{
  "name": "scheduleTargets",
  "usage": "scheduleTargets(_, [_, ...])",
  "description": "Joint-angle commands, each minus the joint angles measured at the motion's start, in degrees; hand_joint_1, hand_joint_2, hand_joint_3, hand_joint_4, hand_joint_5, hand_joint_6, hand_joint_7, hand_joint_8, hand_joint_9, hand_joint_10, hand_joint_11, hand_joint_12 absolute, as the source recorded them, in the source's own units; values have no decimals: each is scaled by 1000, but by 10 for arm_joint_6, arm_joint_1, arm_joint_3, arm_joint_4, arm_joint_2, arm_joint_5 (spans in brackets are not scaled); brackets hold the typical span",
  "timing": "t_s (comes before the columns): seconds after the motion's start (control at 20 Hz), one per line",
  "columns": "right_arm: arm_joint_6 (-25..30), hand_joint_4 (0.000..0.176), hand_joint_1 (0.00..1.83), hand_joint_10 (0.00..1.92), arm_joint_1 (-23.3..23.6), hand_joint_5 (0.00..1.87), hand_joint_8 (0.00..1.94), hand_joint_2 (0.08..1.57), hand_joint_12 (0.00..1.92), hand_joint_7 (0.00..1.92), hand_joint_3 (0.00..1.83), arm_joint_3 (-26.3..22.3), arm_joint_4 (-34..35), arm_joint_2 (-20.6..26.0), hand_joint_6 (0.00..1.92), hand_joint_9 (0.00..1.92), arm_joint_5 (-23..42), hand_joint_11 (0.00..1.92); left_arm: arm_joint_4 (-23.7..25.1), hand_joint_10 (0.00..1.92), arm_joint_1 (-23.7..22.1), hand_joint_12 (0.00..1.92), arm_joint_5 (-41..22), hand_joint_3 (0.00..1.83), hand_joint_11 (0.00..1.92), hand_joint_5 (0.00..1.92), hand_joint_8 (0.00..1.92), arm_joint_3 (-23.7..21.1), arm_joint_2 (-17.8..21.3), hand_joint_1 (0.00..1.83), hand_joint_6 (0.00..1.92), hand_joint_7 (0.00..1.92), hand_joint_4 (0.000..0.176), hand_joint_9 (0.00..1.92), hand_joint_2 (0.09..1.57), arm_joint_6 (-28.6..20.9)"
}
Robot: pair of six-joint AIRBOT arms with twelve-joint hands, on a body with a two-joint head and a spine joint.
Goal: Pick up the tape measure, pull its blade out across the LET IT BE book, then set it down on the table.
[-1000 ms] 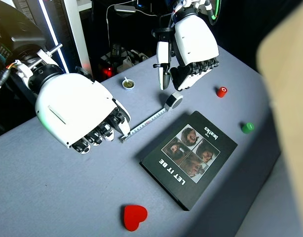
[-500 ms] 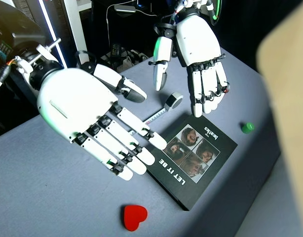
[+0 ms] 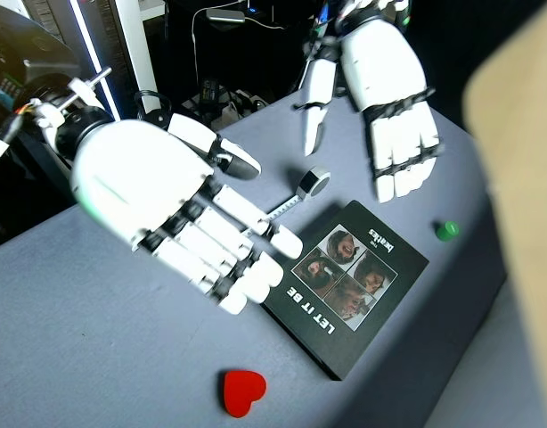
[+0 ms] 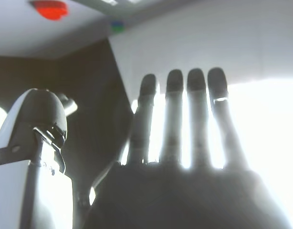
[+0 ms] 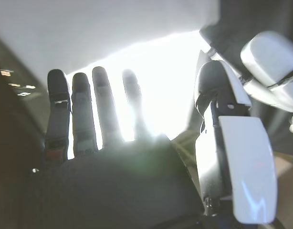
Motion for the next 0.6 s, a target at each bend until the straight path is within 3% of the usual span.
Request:
scheduleTargets(0.0, [17,72,16,7,-1,96,4,1172,783,153,0,-2,-61,4,0,136,31,0,94,4,8,642,18,0,0,225,4,1,5,396,2,263,16,223,1068,-92])
scheduleTargets(0.05, [24,72,16,6,-7,96,3,1172,771,157,0,-3,-70,3,0,140,32,0,189,8,33,665,19,0,0,235,5,5,16,480,3,276,0,245,1053,-225])
scheduleTargets(0.1, [29,71,16,6,-9,100,4,1172,768,162,0,-3,-69,3,2,143,34,0,241,7,47,706,19,0,0,258,4,7,22,559,4,307,0,280,1037,-299])
scheduleTargets(0.15, [31,71,16,6,-9,103,6,1172,767,167,0,-4,-59,3,3,144,39,0,345,5,73,743,20,0,12,287,2,14,29,653,3,345,0,320,1022,-436])
scheduleTargets(0.2, [31,70,15,6,-6,99,6,1173,766,169,0,-5,-48,2,1,144,42,0,402,11,92,760,15,0,32,314,9,19,34,725,10,373,0,348,1017,-518])
scheduleTargets(0.4, [31,69,19,6,-4,108,5,1171,772,177,0,-12,-39,-1,3,151,49,0,611,6,181,774,-39,7,114,400,6,52,37,950,14,422,0,388,1062,-791])
scheduleTargets(0.45, [31,70,19,8,-6,109,3,1171,777,175,0,-12,-40,-1,3,160,49,0,670,5,228,762,-86,2,148,428,4,72,25,992,5,447,0,410,1075,-880])
scheduleTargets(0.55, [31,70,19,8,-7,109,3,1171,777,175,0,-12,-41,-1,3,160,50,0,696,5,259,762,-128,2,148,428,4,86,10,992,5,447,0,410,1075,-939])
